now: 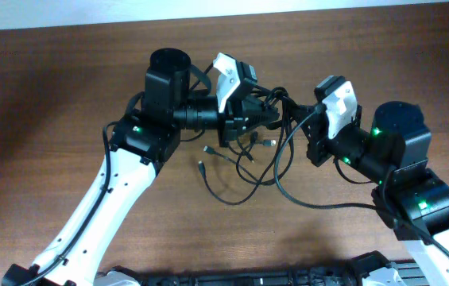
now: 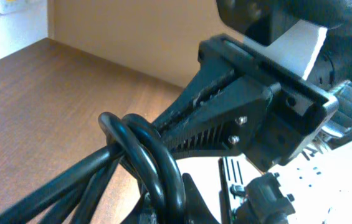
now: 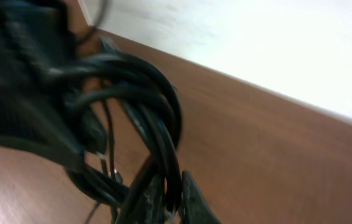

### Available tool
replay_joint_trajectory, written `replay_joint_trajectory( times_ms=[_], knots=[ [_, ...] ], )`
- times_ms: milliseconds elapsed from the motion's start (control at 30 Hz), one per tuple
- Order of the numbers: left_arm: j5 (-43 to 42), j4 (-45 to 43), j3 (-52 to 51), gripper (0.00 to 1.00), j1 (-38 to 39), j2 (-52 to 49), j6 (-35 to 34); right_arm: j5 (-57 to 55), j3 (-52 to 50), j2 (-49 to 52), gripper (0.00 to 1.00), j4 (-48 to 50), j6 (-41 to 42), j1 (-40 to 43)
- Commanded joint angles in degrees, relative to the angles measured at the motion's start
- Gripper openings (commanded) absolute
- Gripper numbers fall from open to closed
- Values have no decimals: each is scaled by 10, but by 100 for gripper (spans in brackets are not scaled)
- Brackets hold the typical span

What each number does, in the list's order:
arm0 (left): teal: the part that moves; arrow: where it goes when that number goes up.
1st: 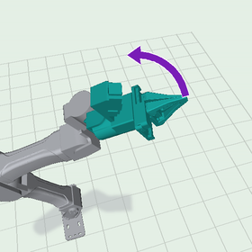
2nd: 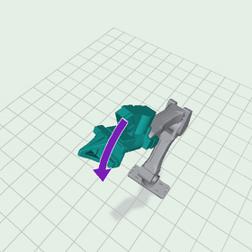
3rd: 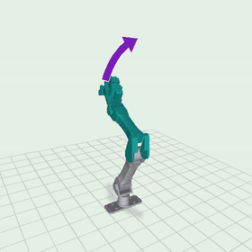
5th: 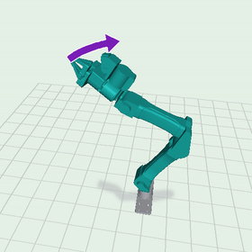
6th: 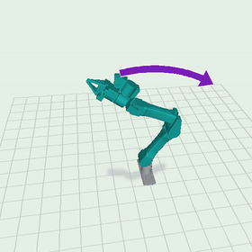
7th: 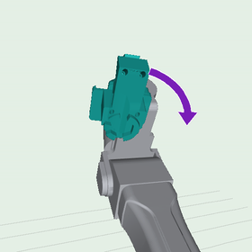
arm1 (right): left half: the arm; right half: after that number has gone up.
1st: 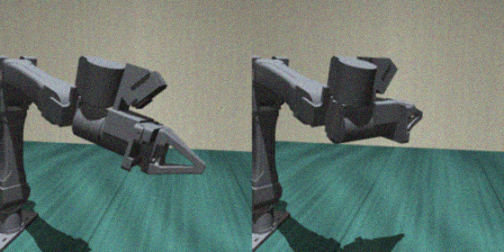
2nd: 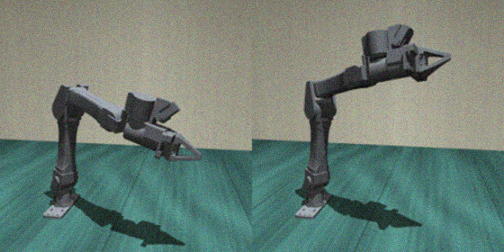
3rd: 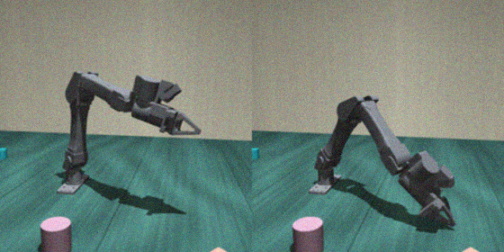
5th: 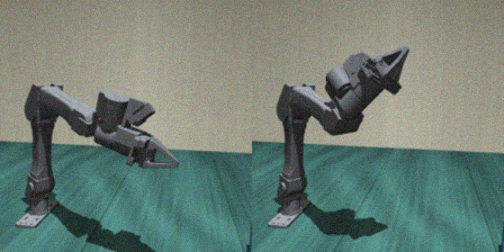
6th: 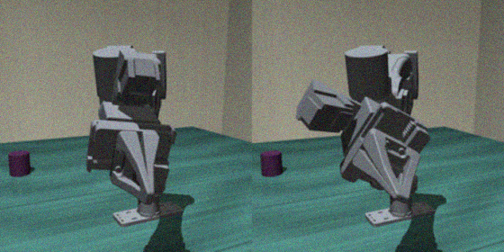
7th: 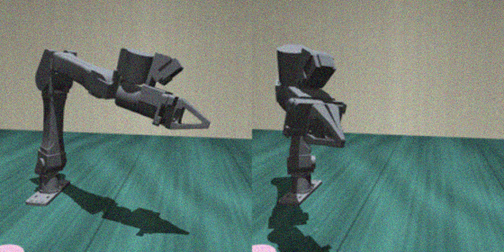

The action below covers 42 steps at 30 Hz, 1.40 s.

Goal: Untangle cables

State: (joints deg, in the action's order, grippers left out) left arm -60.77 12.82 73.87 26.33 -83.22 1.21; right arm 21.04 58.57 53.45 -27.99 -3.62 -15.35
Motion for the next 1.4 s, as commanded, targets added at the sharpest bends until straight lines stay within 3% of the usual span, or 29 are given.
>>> replay_joint_trajectory(
  times_ms=[0,200,333,400,533,633,767,933,1133,1367],
  knots=[
    [5,-26,11,0,-3,7,-17,-166,8,2,4,-30,119,4],
    [-20,-46,11,0,-4,24,-16,-235,8,8,4,-64,191,5],
    [-3,-43,11,0,-4,29,-16,-224,8,10,4,-65,186,4],
    [19,-30,11,0,-5,29,-16,-186,8,5,4,-56,133,4],
    [32,-4,11,0,-10,28,31,-84,8,-16,60,-36,42,4],
    [31,2,11,0,-16,28,61,-33,8,-33,72,-35,3,4],
    [5,2,11,0,-16,28,115,23,8,-50,74,-35,-52,4],
    [-40,37,11,0,-16,28,243,28,8,-51,73,-33,-76,4],
    [-121,40,11,0,-16,28,289,28,8,-51,73,-20,-82,4],
    [-130,40,11,0,-16,28,291,52,8,-51,72,-12,-84,4]
  ],
)
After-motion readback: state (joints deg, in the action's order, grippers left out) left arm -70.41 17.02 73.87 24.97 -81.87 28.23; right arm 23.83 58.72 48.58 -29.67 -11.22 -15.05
